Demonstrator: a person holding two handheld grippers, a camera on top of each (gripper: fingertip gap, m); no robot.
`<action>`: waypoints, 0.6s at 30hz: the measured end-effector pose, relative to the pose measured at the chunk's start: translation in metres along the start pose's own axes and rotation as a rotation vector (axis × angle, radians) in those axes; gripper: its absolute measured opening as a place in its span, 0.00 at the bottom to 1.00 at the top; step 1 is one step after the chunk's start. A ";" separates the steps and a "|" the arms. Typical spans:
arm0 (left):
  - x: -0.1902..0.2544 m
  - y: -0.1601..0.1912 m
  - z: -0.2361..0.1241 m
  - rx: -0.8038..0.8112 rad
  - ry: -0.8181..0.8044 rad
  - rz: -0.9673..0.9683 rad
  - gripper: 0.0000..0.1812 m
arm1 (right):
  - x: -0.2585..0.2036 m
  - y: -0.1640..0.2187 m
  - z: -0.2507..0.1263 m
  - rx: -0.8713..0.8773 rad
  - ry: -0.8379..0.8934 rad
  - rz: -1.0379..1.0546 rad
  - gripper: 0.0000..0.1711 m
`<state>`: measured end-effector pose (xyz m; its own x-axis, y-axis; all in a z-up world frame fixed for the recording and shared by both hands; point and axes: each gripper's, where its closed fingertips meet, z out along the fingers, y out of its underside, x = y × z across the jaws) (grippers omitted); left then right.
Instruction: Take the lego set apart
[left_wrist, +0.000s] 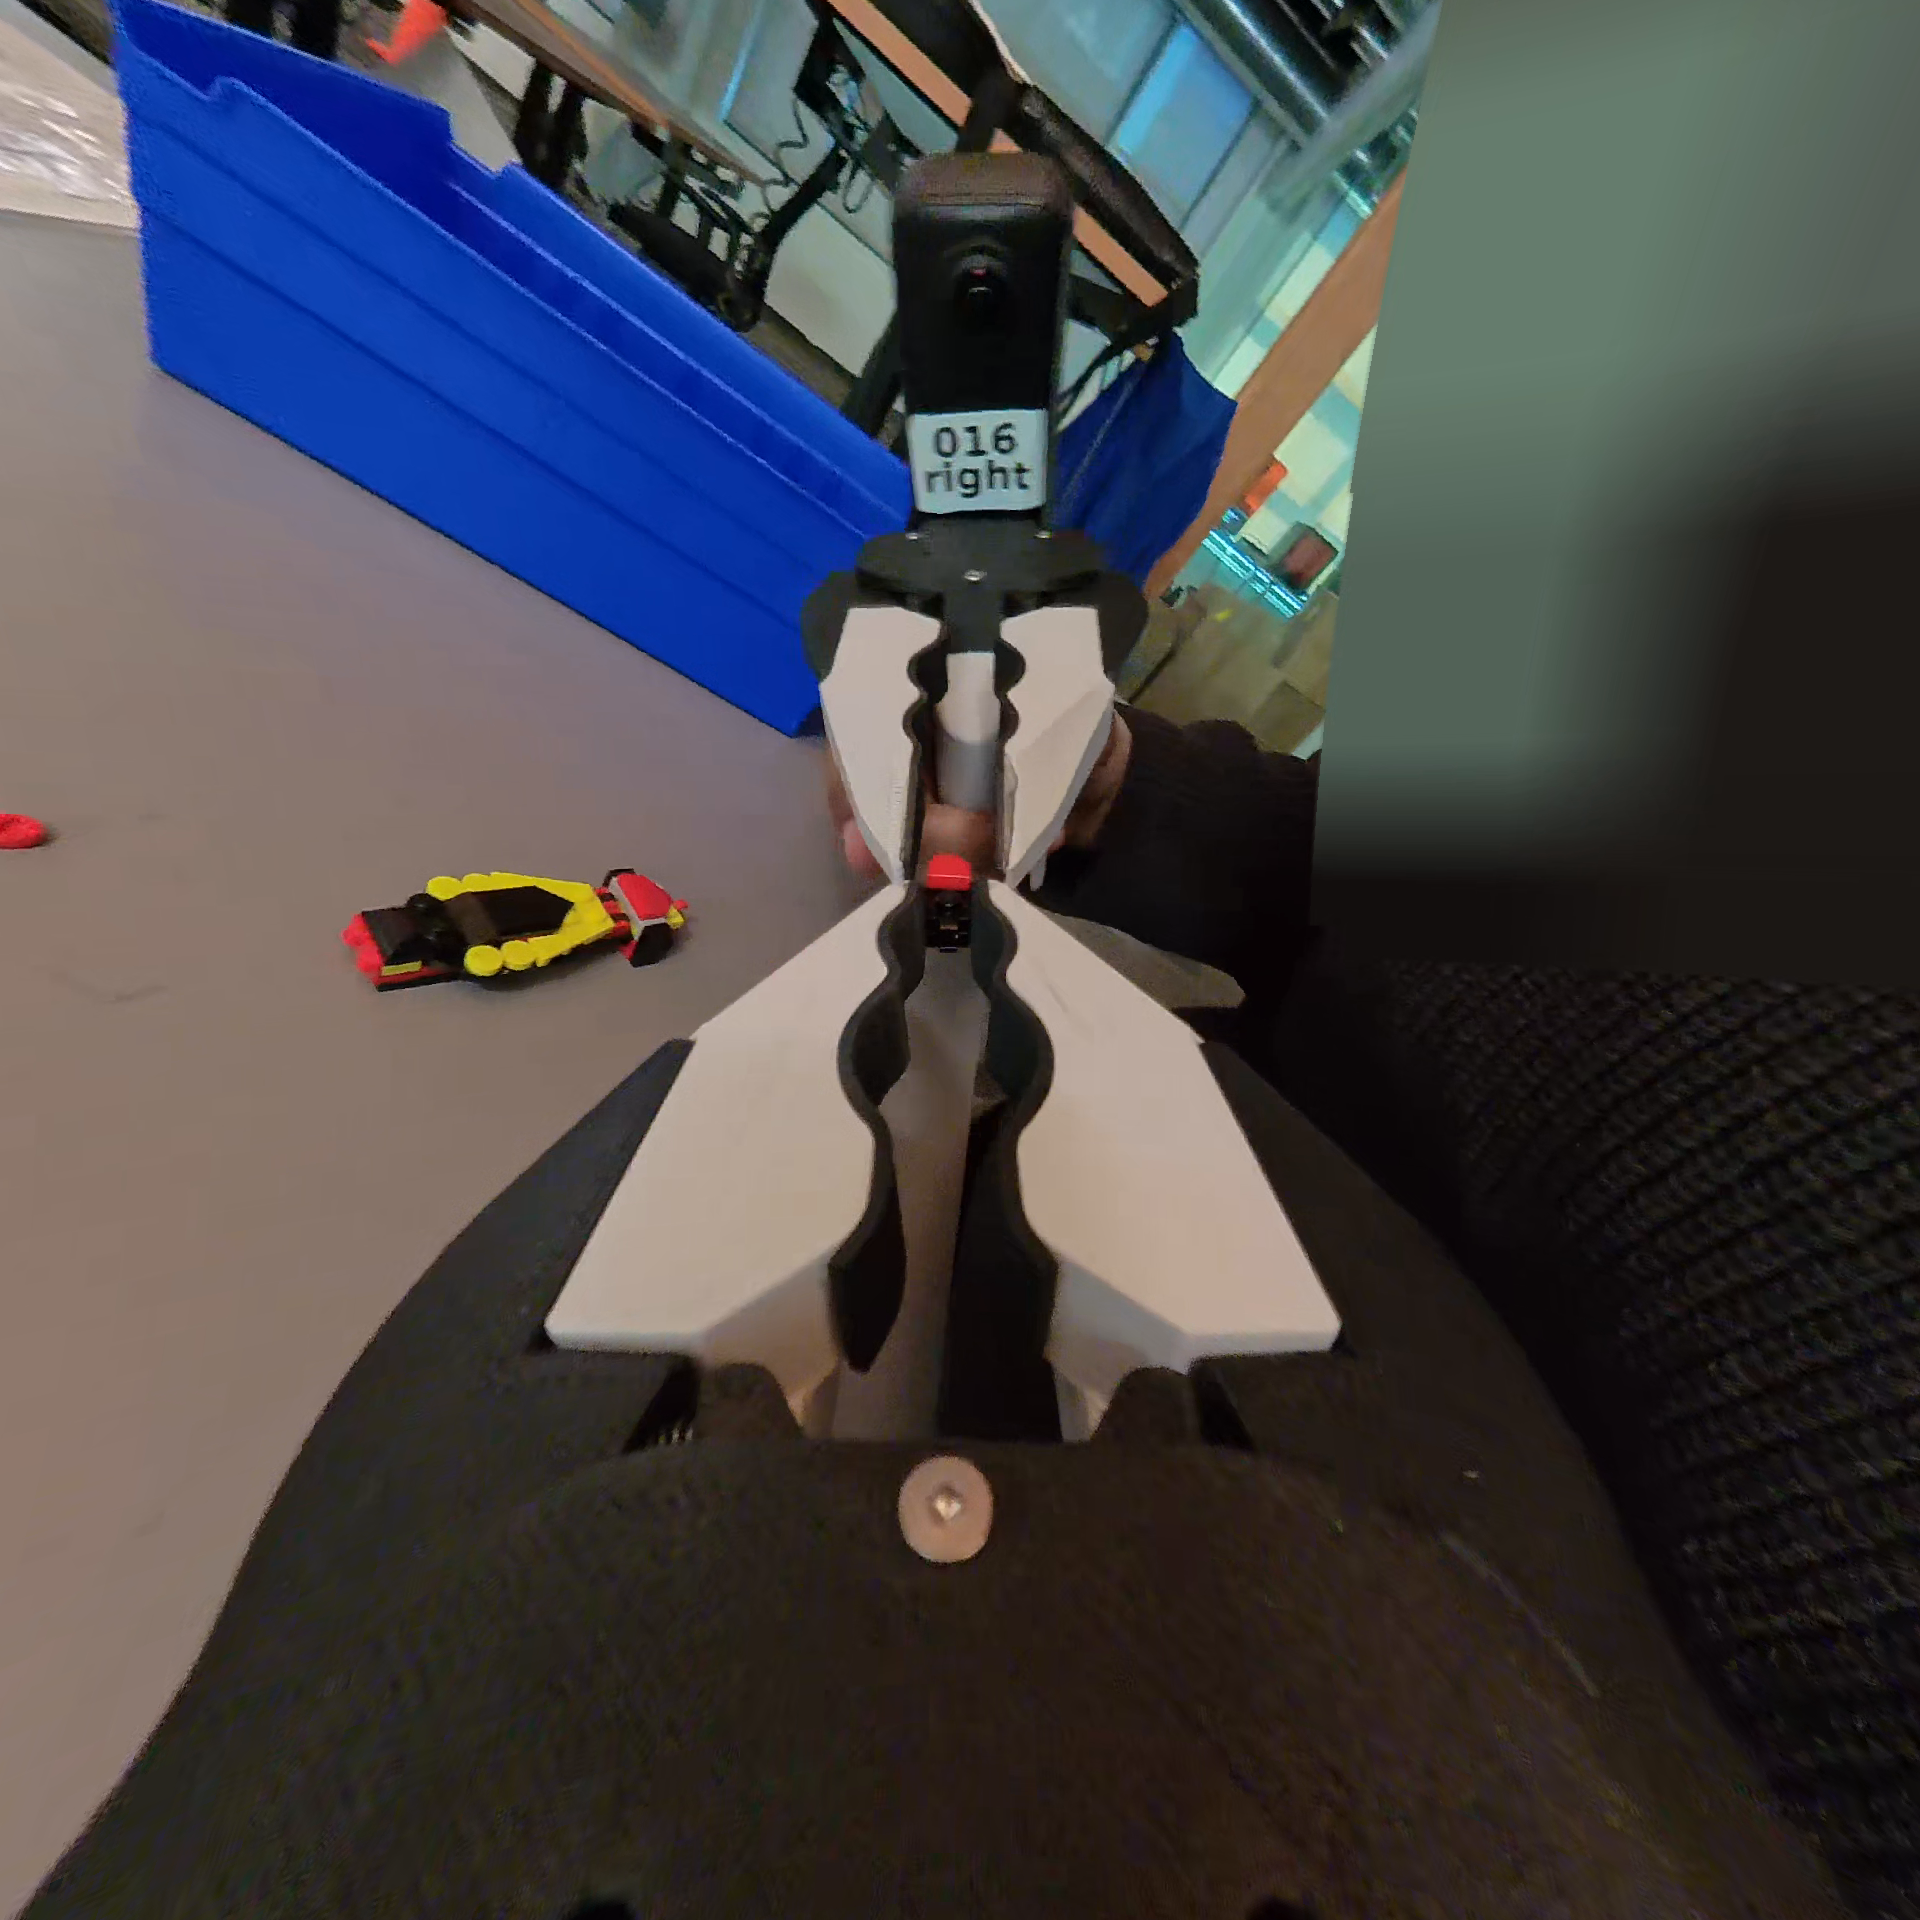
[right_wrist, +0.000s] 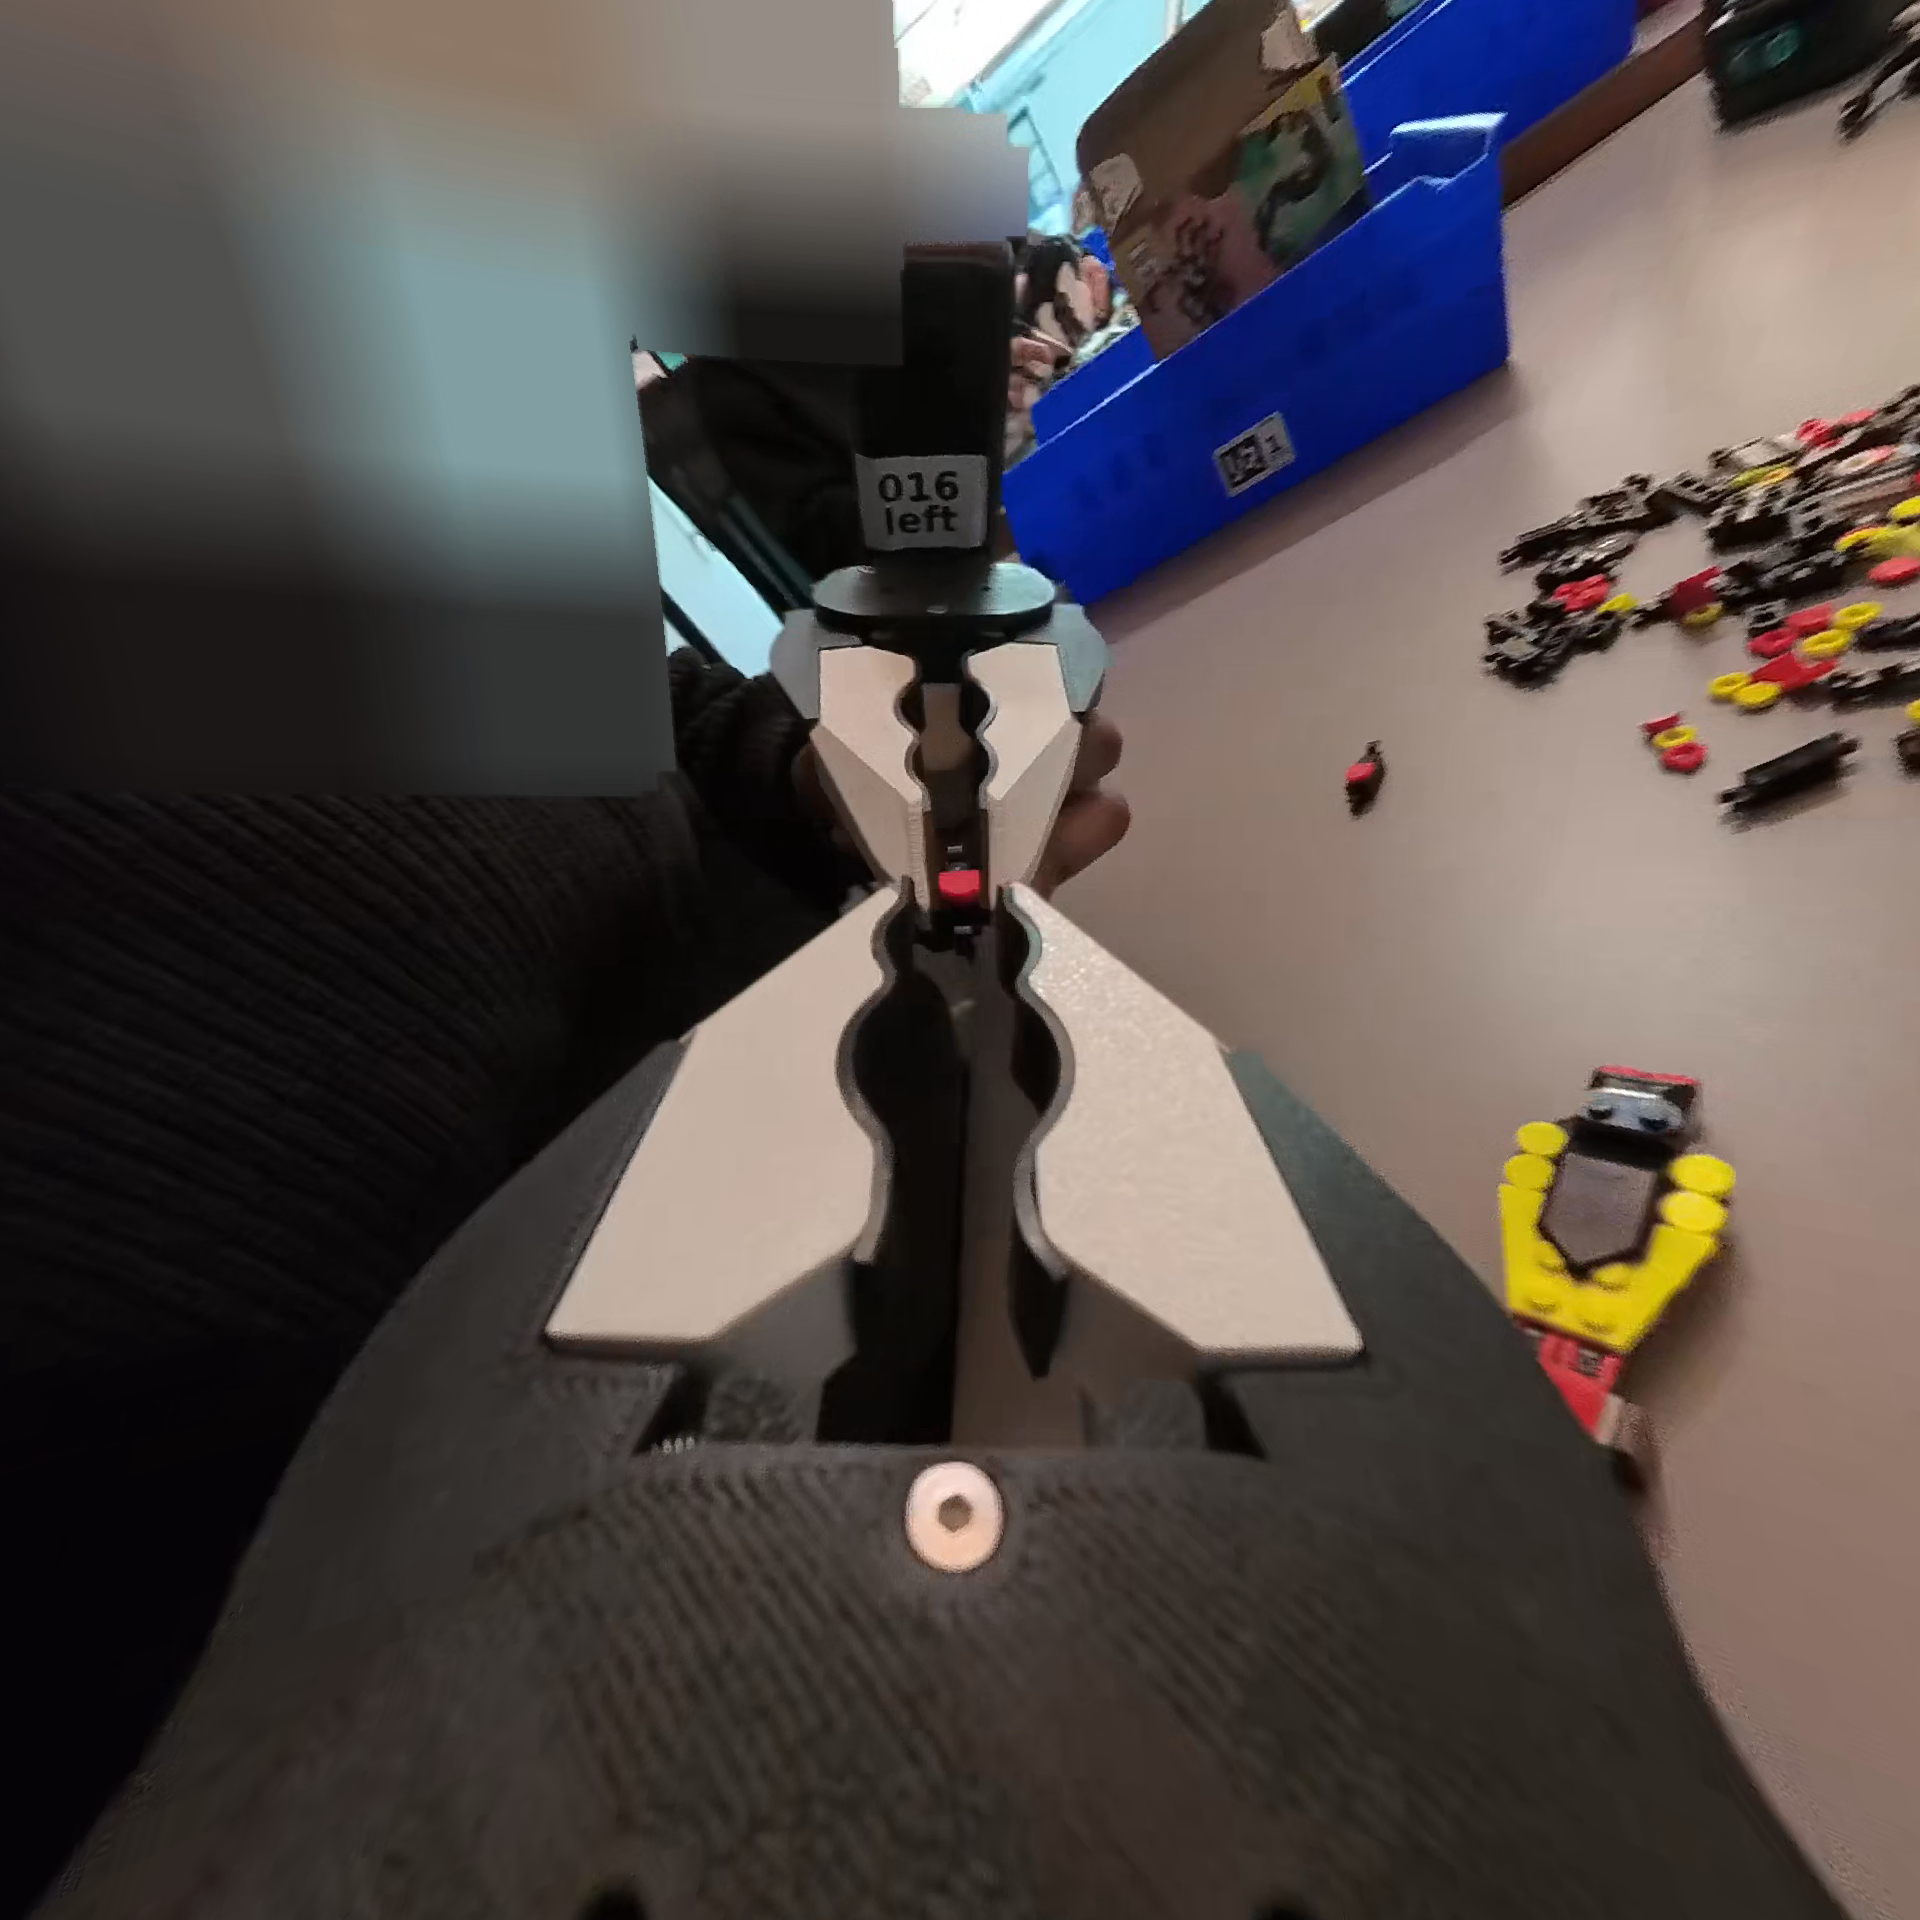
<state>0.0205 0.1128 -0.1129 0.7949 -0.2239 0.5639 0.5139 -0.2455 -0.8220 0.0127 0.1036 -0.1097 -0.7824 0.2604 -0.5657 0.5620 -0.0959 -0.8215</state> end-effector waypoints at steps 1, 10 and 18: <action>0.003 0.001 0.000 -0.005 0.014 0.004 0.02 | -0.002 0.000 -0.001 0.005 -0.024 0.025 0.08; 0.002 0.009 0.003 -0.060 0.006 0.008 0.02 | -0.002 0.007 -0.001 -0.031 0.003 -0.022 0.03; 0.001 0.008 0.003 -0.050 0.007 -0.006 0.02 | -0.001 0.005 -0.002 -0.058 0.070 -0.118 0.03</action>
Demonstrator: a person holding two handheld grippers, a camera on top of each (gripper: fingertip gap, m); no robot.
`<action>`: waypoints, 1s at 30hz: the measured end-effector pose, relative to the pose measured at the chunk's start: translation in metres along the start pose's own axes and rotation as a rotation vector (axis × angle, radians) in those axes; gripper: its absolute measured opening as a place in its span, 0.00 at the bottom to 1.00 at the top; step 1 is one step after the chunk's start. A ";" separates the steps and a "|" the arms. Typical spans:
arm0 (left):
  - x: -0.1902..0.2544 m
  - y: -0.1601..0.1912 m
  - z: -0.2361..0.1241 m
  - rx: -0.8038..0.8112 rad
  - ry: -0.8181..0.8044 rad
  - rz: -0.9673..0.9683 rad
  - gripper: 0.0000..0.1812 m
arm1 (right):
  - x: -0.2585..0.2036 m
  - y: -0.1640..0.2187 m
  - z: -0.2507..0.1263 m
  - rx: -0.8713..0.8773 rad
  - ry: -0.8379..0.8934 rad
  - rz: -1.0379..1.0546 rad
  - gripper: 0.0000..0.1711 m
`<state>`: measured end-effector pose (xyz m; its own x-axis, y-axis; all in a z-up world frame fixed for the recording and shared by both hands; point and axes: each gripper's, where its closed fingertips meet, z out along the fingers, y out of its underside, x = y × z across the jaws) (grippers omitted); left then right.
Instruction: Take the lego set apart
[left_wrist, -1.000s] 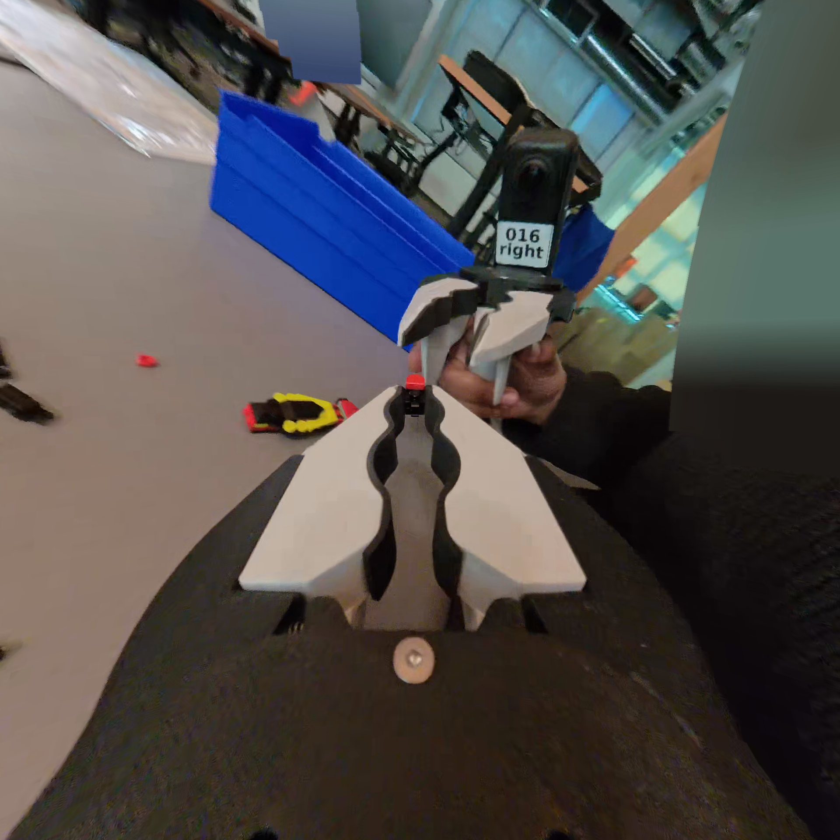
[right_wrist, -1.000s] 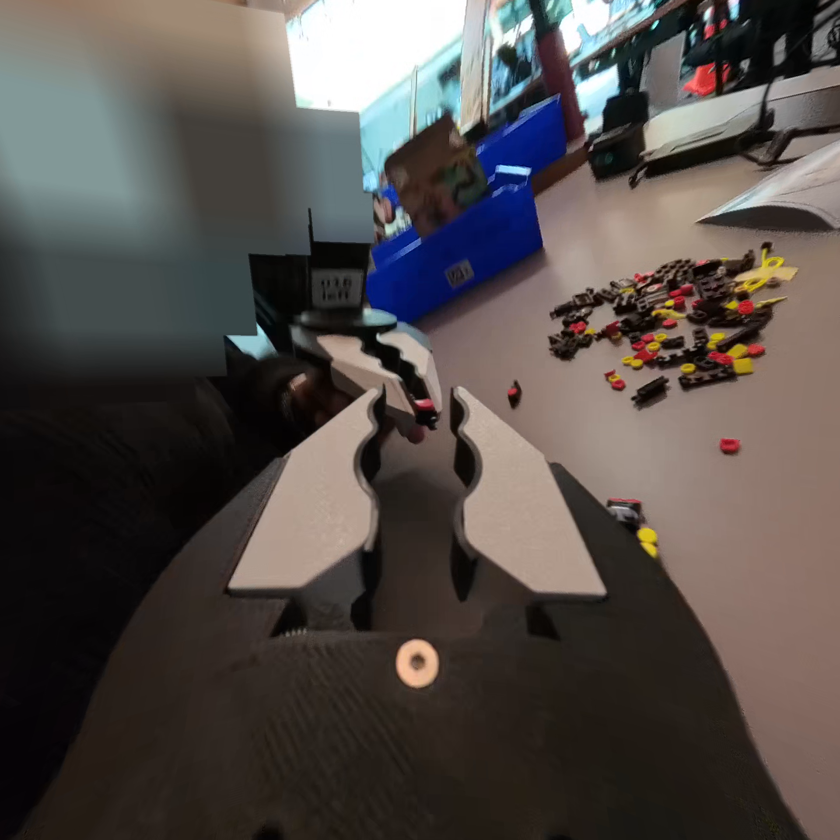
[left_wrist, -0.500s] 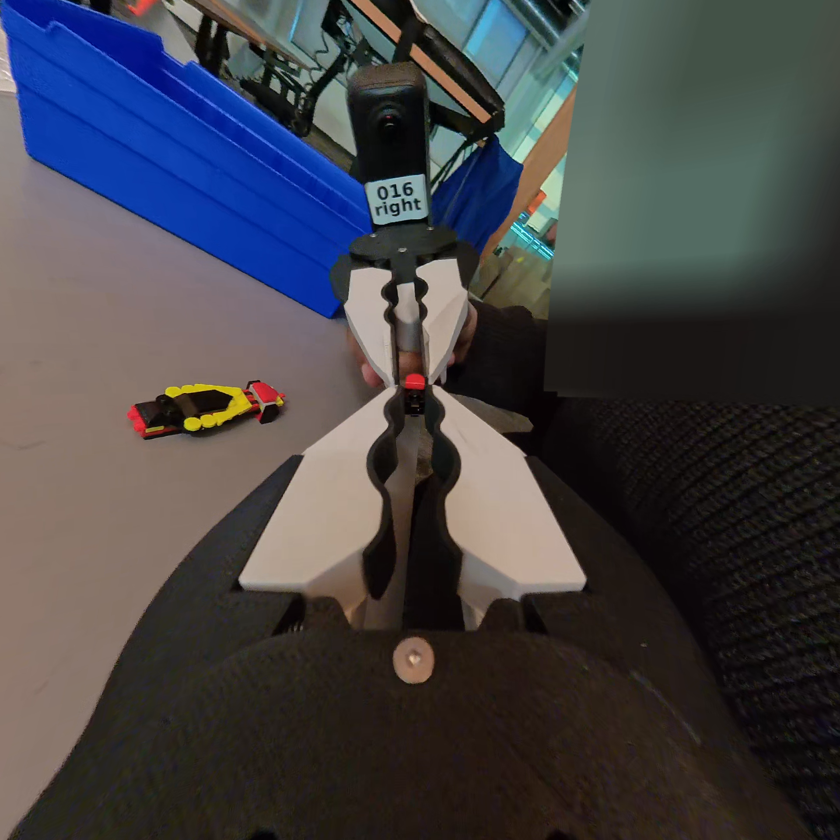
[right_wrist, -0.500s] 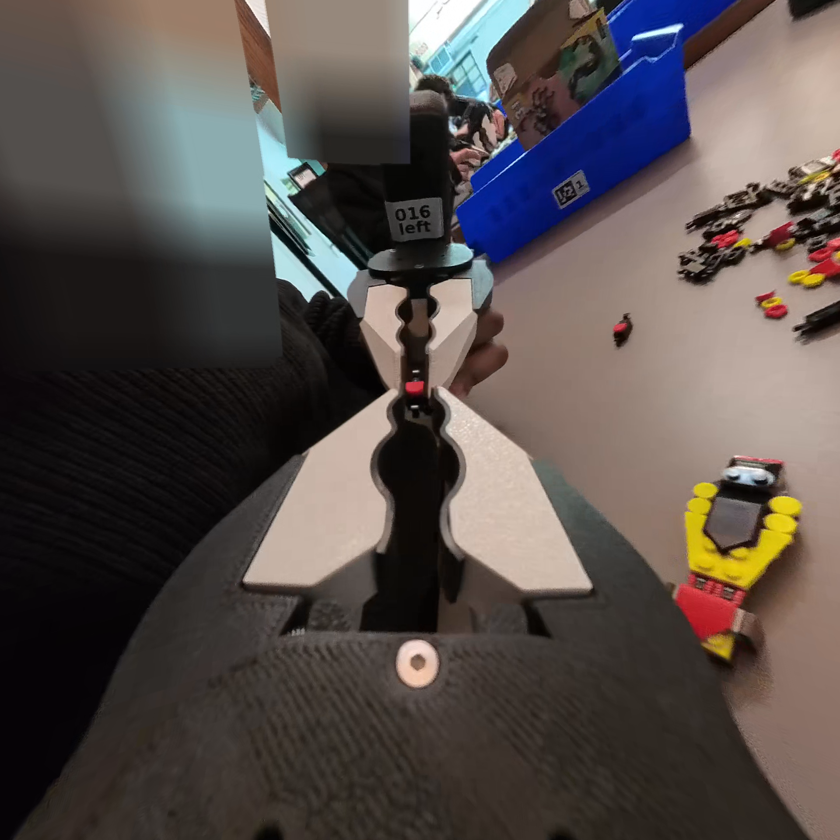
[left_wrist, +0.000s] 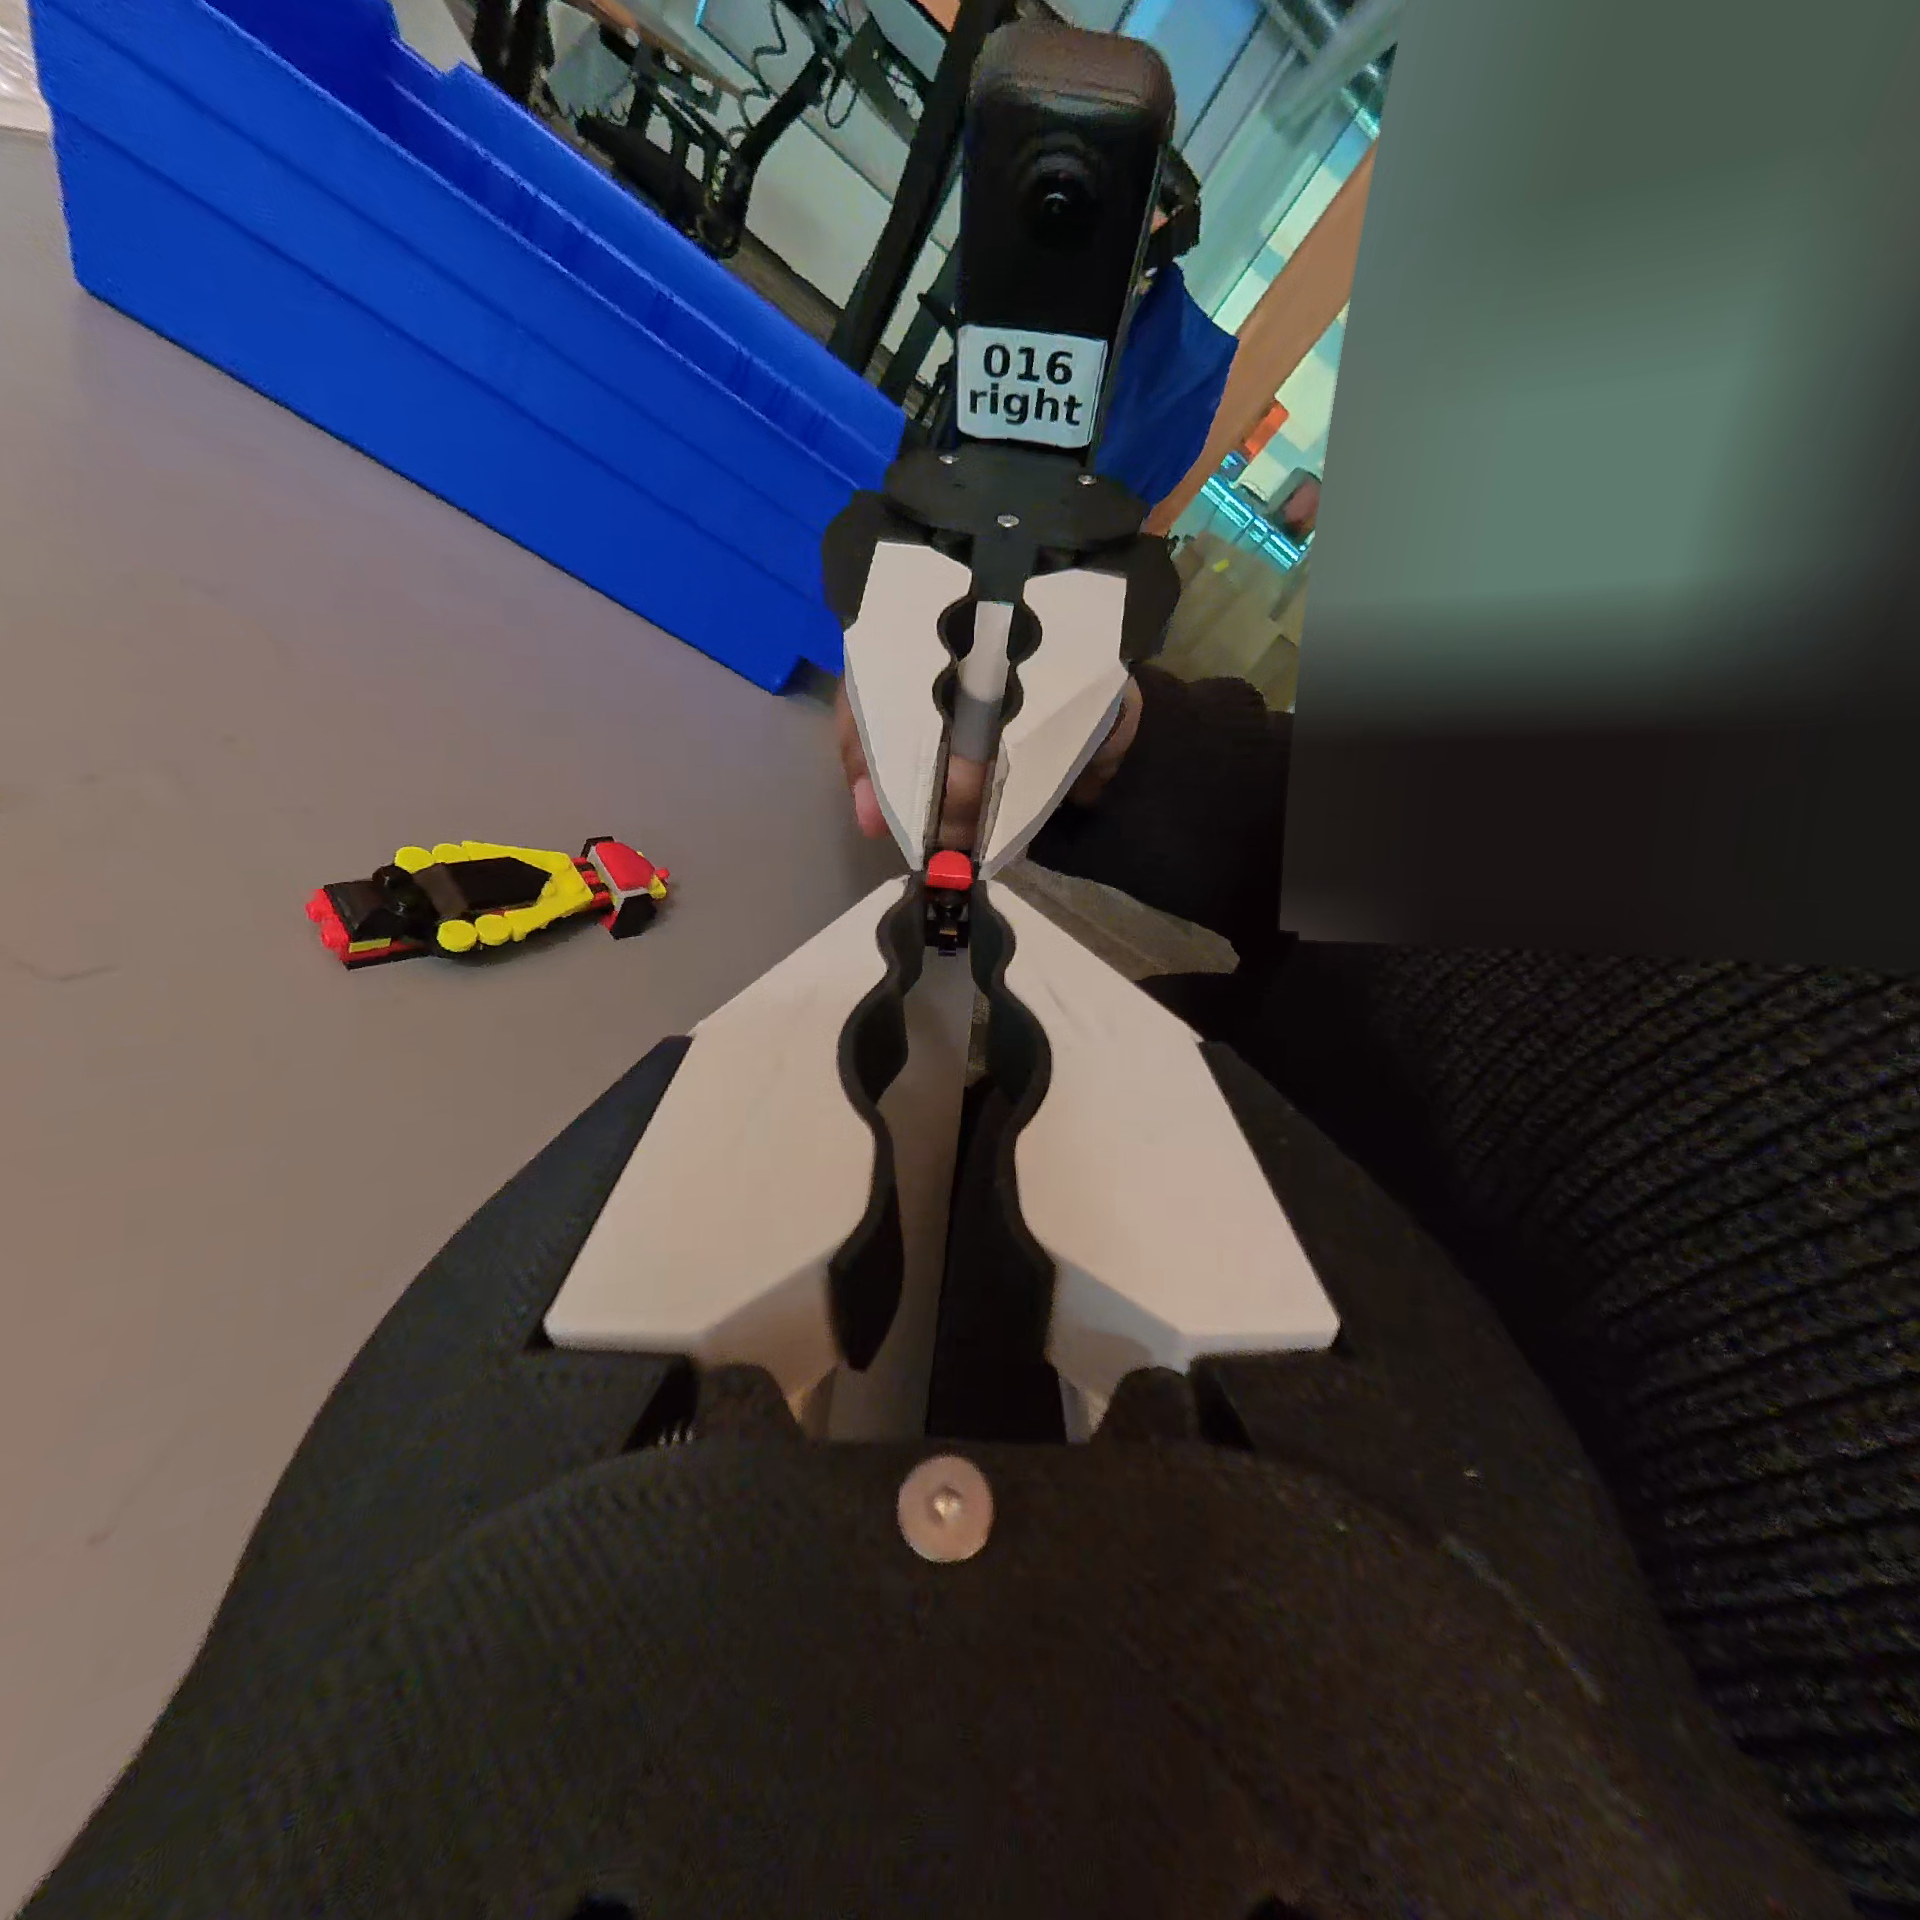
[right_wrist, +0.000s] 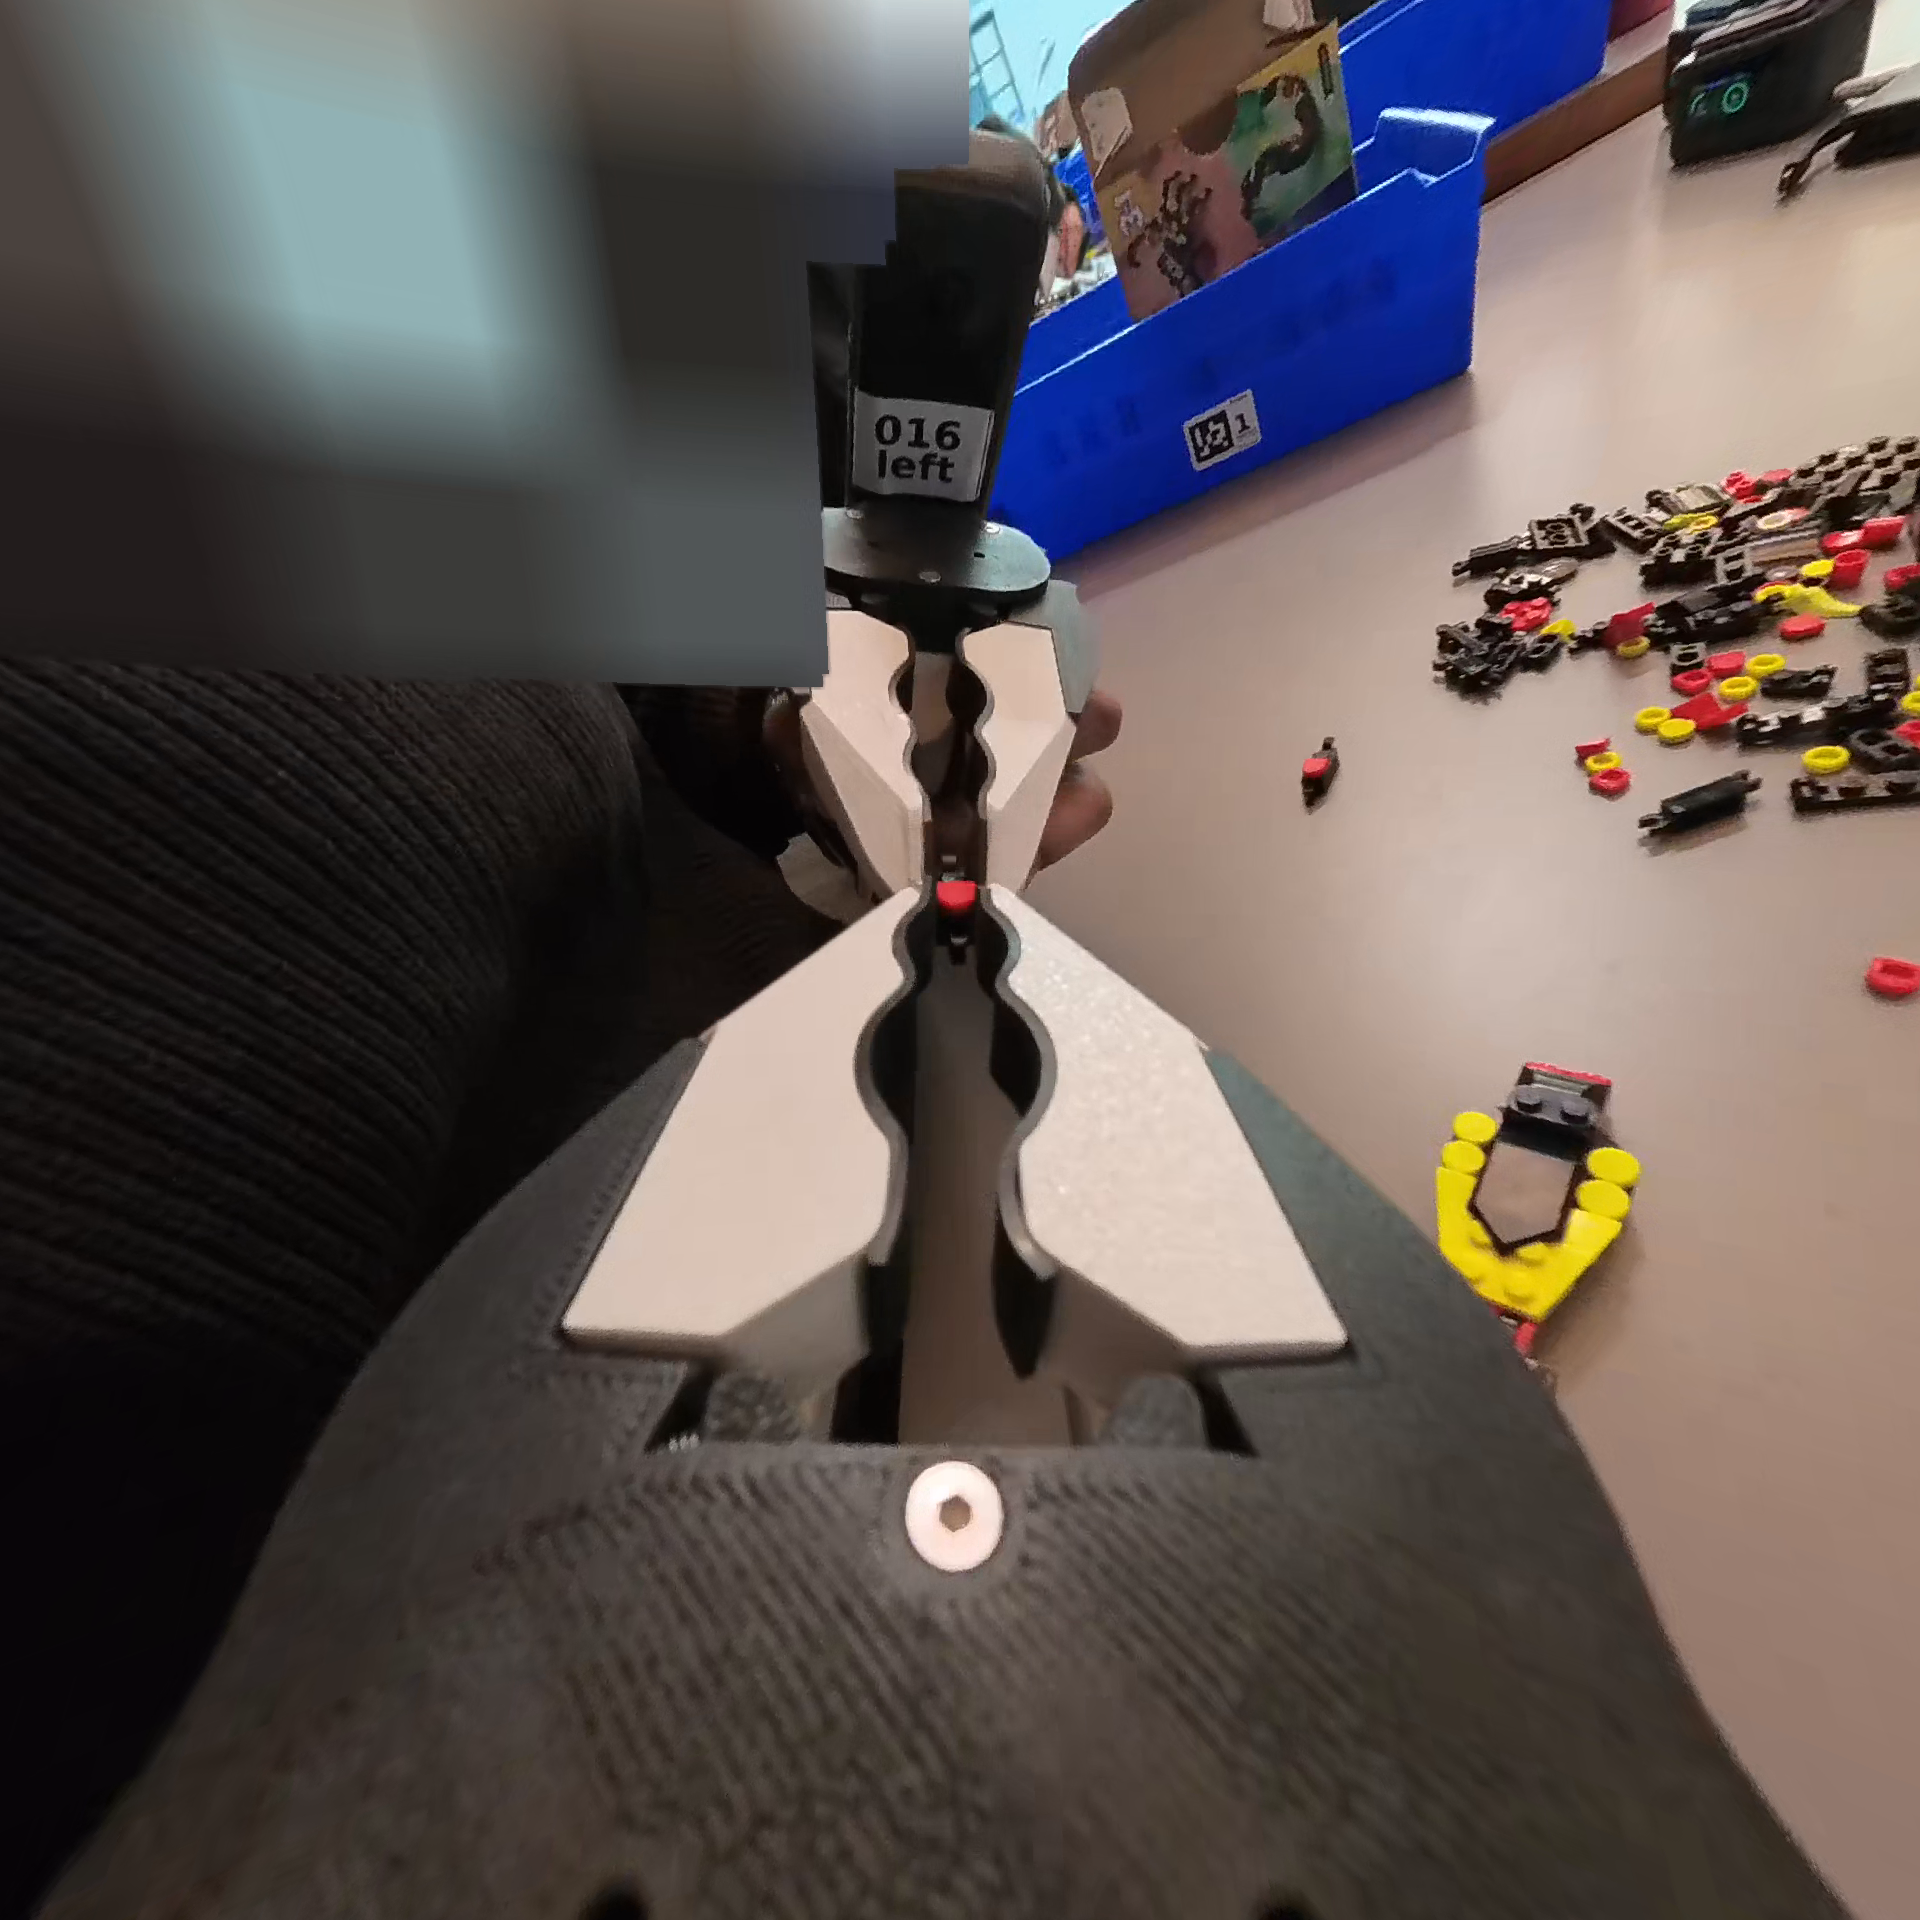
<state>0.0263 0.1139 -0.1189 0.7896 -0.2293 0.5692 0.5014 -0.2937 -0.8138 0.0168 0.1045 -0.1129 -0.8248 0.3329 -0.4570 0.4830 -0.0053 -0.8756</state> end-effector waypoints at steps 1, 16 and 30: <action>0.000 -0.001 -0.001 0.008 0.001 -0.007 0.02 | 0.001 -0.001 -0.001 0.006 -0.001 0.005 0.03; -0.001 -0.008 -0.005 0.043 0.000 0.000 0.03 | 0.002 -0.005 -0.005 0.033 -0.010 0.035 0.03; -0.003 -0.004 -0.003 0.012 0.001 -0.005 0.03 | 0.003 -0.005 -0.003 0.056 -0.016 0.058 0.10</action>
